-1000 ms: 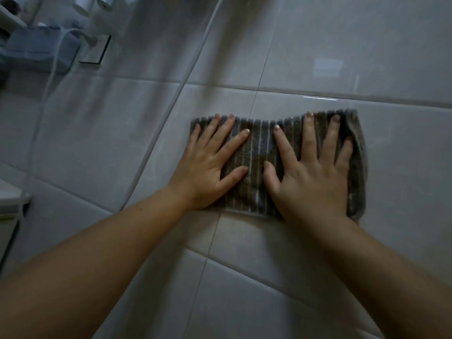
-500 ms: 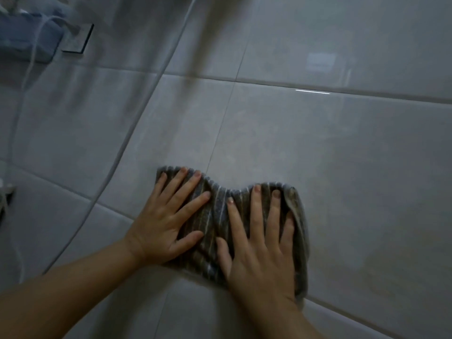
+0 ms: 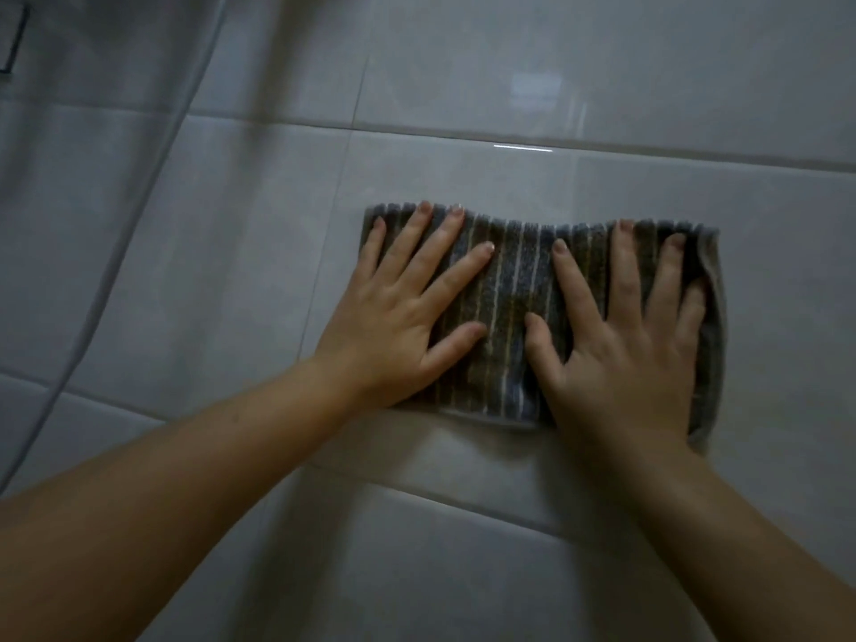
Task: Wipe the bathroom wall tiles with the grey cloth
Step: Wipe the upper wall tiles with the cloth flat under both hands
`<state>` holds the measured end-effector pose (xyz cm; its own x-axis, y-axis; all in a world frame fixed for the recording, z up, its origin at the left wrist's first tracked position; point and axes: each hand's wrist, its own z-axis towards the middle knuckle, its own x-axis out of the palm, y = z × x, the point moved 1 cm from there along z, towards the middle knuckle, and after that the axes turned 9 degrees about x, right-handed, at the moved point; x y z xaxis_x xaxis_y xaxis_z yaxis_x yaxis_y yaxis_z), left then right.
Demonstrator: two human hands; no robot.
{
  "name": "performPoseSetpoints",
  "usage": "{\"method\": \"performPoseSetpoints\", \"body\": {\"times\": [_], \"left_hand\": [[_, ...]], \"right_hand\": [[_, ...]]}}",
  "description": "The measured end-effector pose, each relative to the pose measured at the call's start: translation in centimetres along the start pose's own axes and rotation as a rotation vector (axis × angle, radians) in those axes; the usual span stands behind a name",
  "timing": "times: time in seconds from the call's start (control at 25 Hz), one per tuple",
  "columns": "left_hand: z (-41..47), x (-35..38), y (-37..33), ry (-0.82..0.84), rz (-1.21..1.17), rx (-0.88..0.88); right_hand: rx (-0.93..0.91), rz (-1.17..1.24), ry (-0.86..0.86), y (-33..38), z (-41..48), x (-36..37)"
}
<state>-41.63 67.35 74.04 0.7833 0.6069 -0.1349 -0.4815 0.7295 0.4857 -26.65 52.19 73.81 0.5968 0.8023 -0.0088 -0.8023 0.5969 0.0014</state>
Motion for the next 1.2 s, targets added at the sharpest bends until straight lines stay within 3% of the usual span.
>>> {"method": "performPoseSetpoints", "body": {"times": [0.08, 0.2, 0.32, 0.48, 0.72, 0.84, 0.96, 1.2], "left_hand": [[-2.6, 0.6, -2.3, -0.005, -0.001, 0.039], [-6.0, 0.9, -3.8, 0.006, 0.014, 0.075], [-4.5, 0.9, -3.9, 0.01, 0.019, 0.066], [1.0, 1.1, -6.5, -0.02, -0.004, -0.035], [-1.0, 1.6, -10.2, -0.019, -0.015, 0.113], [1.2, 1.2, -7.3, -0.019, 0.013, 0.087], [6.1, 0.6, -4.1, -0.022, 0.03, -0.029], [16.3, 0.6, -7.6, -0.066, 0.013, -0.127]], "right_hand": [[0.022, 0.011, -0.001, -0.3, -3.5, -0.4], [-0.11, -0.017, 0.049, 0.9, -9.0, -0.6], [-0.191, -0.014, 0.058, 0.2, -7.4, -0.4], [-0.027, -0.035, 0.002, -5.8, -2.7, -1.4], [-0.046, -0.029, 0.029, -6.2, -8.6, -1.7], [-0.144, 0.02, 0.03, -4.3, -4.6, -1.2], [-0.126, 0.073, -0.01, -4.5, 2.4, -0.9], [-0.011, -0.039, 0.055, -13.0, 10.6, -2.7]]}}
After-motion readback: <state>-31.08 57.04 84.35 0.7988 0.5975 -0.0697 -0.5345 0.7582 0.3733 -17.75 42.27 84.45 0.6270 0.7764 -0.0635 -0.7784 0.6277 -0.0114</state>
